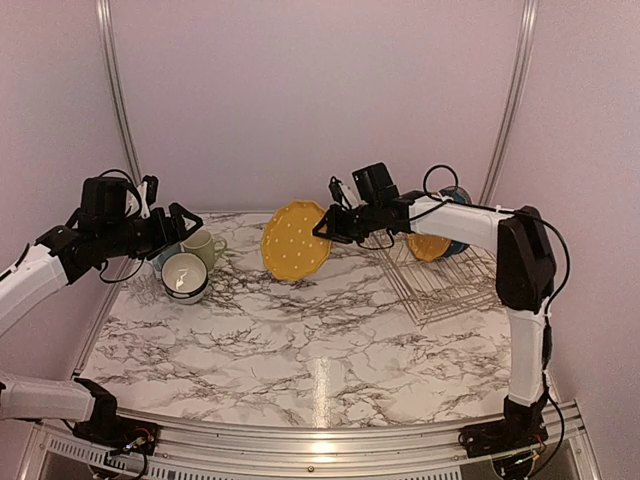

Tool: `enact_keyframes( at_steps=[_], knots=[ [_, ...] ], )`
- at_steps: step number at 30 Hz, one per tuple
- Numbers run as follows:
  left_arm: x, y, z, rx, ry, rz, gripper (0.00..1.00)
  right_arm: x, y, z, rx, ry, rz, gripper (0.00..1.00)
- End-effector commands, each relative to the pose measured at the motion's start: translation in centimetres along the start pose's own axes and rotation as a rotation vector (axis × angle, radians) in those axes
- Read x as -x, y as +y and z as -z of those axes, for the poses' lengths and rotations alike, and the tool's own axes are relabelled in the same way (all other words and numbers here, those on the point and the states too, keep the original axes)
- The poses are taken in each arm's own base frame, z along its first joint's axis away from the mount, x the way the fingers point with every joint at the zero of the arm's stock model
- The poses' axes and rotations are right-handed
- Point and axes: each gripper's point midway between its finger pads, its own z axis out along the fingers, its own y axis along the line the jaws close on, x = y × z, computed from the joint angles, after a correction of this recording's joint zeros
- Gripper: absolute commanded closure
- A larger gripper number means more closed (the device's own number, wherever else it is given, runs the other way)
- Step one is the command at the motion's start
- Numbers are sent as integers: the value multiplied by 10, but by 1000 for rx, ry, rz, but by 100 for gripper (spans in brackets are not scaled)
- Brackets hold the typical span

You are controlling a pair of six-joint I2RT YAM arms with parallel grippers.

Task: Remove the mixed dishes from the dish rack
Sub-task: Place the plate at the center of the board.

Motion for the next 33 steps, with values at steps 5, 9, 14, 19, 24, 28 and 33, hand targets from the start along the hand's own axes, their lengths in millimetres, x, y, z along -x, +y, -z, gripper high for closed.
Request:
enact_keyframes(
  at_steps=[5, 9, 14, 19, 24, 28, 33],
  knots=[
    [2, -2, -7, 0, 0, -21, 11, 2, 56, -39, 235, -8, -54, 100],
    [0, -6, -14, -22, 19, -6, 11, -13, 47, -56, 247, 39, -85, 100],
    [-7, -1, -18, -16, 33, -9, 11, -28, 32, -78, 239, 76, -110, 100],
    [-8, -1, -22, -18, 33, -10, 11, -32, 22, -92, 216, 87, -114, 92],
    [-17, -2, -21, -38, 48, 7, 11, -41, 9, -99, 170, 96, -108, 77],
    [-22, 4, -18, -13, 51, -2, 11, -43, 1, -102, 142, 92, -102, 69],
    [-23, 2, -21, -29, 55, 3, 11, -52, -6, -109, 131, 117, -100, 64]
  ],
)
